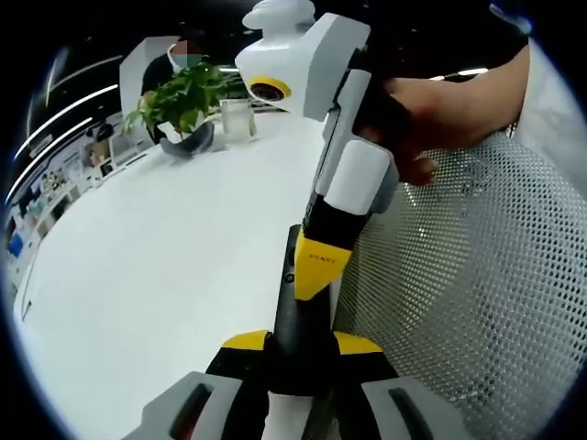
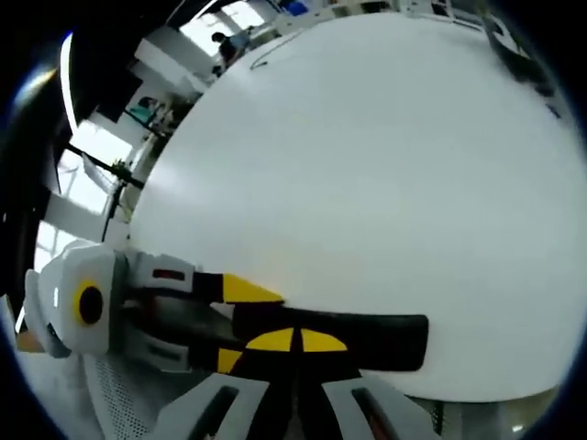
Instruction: Press the specified remote control buttons in sequence, fully releasing each button before pressing the next.
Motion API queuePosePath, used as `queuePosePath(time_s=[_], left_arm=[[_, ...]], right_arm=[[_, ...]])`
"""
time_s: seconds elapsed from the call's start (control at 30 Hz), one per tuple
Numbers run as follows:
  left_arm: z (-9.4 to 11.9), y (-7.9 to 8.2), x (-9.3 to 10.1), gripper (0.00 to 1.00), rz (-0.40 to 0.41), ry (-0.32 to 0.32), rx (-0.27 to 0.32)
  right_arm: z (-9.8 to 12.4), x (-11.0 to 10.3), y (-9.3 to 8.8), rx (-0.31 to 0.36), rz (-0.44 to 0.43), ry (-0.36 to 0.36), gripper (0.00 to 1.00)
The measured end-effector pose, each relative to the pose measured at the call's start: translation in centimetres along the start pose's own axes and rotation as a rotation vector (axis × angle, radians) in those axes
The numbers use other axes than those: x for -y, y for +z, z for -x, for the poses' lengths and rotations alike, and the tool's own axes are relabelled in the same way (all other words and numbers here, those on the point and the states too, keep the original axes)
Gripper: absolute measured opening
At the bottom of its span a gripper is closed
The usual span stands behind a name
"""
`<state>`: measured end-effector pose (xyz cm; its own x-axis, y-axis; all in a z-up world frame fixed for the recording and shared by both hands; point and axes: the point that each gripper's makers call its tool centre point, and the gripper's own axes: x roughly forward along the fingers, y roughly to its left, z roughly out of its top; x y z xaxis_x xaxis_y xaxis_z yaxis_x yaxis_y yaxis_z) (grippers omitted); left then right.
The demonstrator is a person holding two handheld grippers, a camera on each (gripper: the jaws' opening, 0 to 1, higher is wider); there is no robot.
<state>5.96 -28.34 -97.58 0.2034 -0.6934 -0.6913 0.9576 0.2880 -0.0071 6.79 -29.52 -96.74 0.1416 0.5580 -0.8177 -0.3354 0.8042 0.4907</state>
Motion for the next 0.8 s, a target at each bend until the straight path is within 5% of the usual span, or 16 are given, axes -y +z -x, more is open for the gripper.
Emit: queuePosePath(time_s=[0.8], left_arm=[[0.0,0.1,-0.1,0.24,-0.010,0.007,-0.007]], right_arm=[[0.9,1.3,0.3,0.010,-0.029,-0.051,0.00]])
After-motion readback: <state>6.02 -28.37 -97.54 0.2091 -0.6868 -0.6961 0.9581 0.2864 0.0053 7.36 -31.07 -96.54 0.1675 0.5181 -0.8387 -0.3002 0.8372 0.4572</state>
